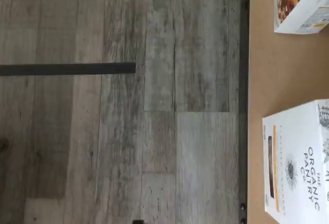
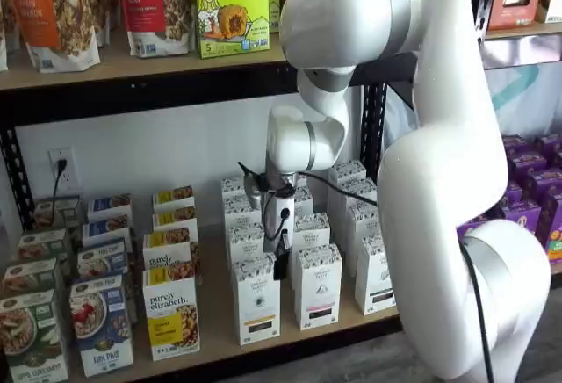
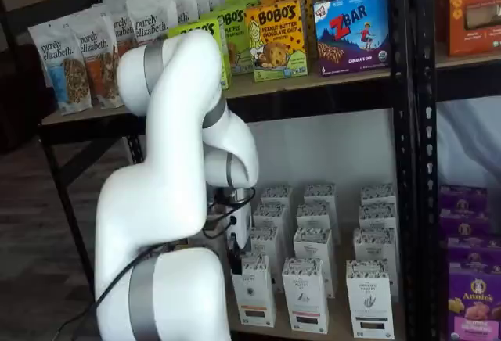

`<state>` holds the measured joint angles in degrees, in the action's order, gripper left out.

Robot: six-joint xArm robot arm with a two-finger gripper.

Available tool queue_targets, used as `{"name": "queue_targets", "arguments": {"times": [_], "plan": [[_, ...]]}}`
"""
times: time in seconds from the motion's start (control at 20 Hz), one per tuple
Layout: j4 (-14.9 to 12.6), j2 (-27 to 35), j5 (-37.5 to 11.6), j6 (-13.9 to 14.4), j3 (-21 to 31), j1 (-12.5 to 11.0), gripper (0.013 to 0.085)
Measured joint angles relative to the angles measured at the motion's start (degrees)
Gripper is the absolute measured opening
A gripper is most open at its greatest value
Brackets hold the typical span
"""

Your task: Pick up the white box with a yellow strip in the middle, on the bottom shelf, the fourth box from the left

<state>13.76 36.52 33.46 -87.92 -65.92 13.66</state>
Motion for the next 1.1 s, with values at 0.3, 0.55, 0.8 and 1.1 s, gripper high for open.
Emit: {"name": "queue_targets", "arguments": {"times": [0.3,0.55,0.8,1.1], "plan": [[0.3,3.5,2.8,0.0,-4.9,0.1,0.0850],[1.0,6.0,1.1,-0.3,-7.3,0.5,0.0850],[3.6,8.8,-3.3,-2.3,-9.0,1.0,0.0850],[4.3,12.2,-3.7,-2.7,-12.8,1.0,0.0850]]}}
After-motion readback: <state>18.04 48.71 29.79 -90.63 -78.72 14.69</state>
